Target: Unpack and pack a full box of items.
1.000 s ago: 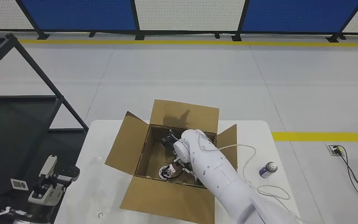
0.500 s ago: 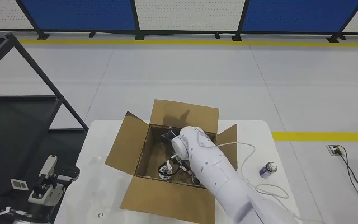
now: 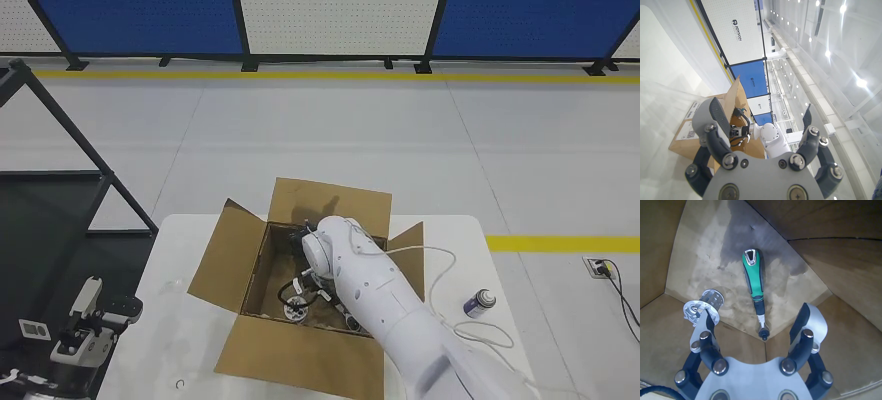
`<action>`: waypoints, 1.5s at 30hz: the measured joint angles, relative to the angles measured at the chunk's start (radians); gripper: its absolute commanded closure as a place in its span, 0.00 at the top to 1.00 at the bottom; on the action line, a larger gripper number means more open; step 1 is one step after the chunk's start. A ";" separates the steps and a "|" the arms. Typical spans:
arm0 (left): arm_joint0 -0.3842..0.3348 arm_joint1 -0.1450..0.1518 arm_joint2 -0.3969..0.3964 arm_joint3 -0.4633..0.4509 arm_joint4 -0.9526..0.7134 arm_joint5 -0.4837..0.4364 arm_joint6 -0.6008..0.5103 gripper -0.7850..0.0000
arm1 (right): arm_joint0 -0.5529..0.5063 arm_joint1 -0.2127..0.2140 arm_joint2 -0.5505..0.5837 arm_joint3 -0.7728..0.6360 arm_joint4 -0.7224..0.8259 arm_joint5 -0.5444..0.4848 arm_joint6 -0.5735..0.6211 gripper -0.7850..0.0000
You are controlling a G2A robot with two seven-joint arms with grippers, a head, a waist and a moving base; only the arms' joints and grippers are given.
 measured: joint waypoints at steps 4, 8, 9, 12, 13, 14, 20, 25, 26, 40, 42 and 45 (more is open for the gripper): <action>0.000 0.000 0.000 0.000 0.000 0.000 0.000 1.00 | 0.000 0.000 0.000 0.000 0.000 0.000 0.000 1.00; 0.000 0.000 0.000 0.000 0.000 0.000 0.000 1.00 | -0.013 0.008 0.008 0.009 0.004 -0.016 -0.042 1.00; 0.000 0.000 0.000 0.000 0.000 0.000 0.000 1.00 | -0.010 0.015 0.015 0.021 0.011 -0.042 -0.053 1.00; 0.000 0.000 0.000 0.000 0.000 0.000 0.000 1.00 | -0.005 0.034 0.017 0.047 0.000 -0.160 -0.087 1.00; 0.000 0.000 0.000 0.000 0.000 0.000 0.000 1.00 | -0.004 0.040 0.019 0.059 -0.003 -0.199 -0.104 1.00; 0.000 0.000 0.000 0.000 0.000 0.000 0.000 1.00 | -0.001 0.047 0.022 0.072 -0.001 -0.229 -0.120 1.00; 0.000 0.000 0.000 0.000 0.000 0.000 0.000 1.00 | -0.004 0.075 0.032 0.094 0.001 -0.328 -0.150 0.95; 0.000 0.000 0.000 0.000 0.000 0.000 0.000 1.00 | -0.036 0.081 0.012 0.054 -0.048 -0.339 -0.154 0.69; 0.000 0.000 0.000 0.000 0.000 0.000 0.000 1.00 | -0.040 0.082 0.010 0.047 -0.053 -0.339 -0.156 0.61; 0.000 0.000 0.000 0.000 0.000 0.000 0.000 1.00 | -0.091 0.103 -0.003 -0.037 -0.120 -0.318 -0.158 0.43; 0.000 0.000 0.000 0.000 0.000 0.000 0.000 1.00 | -0.096 0.108 -0.002 -0.051 -0.126 -0.324 -0.154 0.44; 0.000 0.000 0.000 0.000 0.000 0.000 0.000 1.00 | -0.105 0.116 0.002 -0.074 -0.131 -0.330 -0.150 0.44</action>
